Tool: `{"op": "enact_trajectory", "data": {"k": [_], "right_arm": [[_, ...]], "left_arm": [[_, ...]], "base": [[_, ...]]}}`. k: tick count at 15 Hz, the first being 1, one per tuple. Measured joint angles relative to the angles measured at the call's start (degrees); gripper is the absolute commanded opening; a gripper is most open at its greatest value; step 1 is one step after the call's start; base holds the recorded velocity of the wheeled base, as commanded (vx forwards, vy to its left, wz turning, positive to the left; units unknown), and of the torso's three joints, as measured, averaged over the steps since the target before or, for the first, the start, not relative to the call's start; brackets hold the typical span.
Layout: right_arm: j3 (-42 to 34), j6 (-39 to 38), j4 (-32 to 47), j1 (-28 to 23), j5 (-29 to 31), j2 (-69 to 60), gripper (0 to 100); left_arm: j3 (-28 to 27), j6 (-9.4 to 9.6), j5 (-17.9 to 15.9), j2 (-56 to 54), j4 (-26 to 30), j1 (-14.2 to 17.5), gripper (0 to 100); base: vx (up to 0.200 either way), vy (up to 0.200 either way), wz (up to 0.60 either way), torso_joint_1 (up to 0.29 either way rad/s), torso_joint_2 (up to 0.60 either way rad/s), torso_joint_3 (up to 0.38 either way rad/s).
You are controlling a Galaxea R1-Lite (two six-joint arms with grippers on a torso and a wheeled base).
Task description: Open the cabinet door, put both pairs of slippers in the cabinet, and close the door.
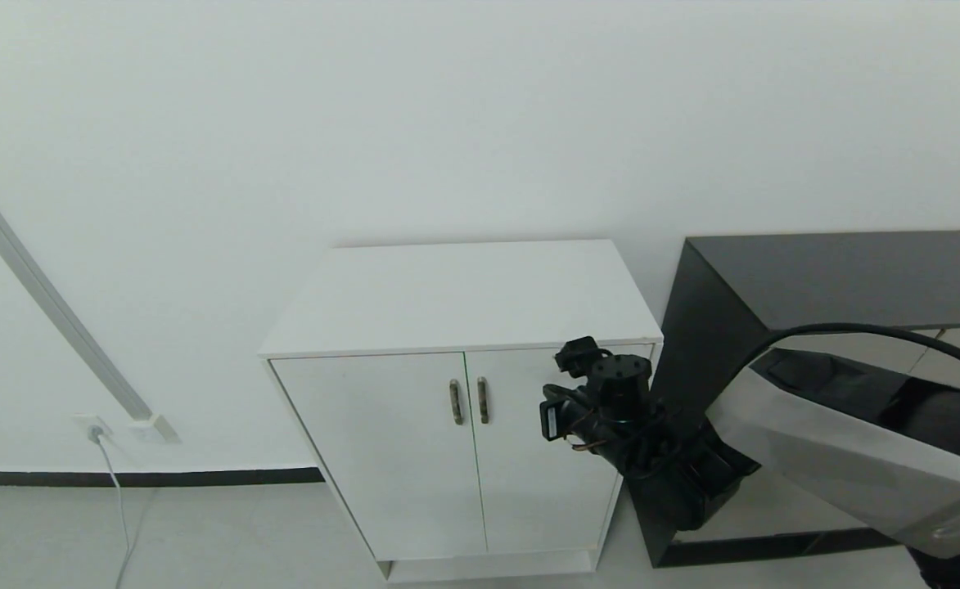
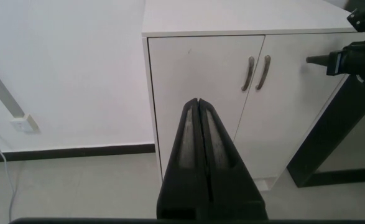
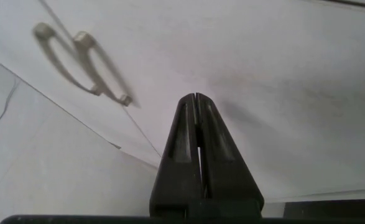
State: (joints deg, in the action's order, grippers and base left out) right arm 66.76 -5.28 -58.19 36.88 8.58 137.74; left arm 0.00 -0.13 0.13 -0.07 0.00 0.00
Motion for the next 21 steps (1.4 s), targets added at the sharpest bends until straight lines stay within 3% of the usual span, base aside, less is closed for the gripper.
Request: {"op": "enact_trajectory", "data": {"k": [11,18,21], "right_arm": [[-22.2,-0.5,-5.7,-1.0,0.6,-19.1,0],[-34.7,-0.1,-5.5,-5.3,12.3,-31.3,0],[-40.0,0.2,-5.4,-9.1,13.8,-36.2,0]], "left_arm": [[-0.1,-0.11,0.0,0.0,0.0,0.0,0],[-0.1,-0.02,-0.1,0.0,0.0,0.0,0],[-0.1,-0.02,-0.1,0.0,0.0,0.0,0]], "base": [[0.0,0.0,0.0,0.0,0.0,0.0],[0.0,0.0,0.0,0.0,0.0,0.0],[0.0,0.0,0.0,0.0,0.0,0.0]]}}
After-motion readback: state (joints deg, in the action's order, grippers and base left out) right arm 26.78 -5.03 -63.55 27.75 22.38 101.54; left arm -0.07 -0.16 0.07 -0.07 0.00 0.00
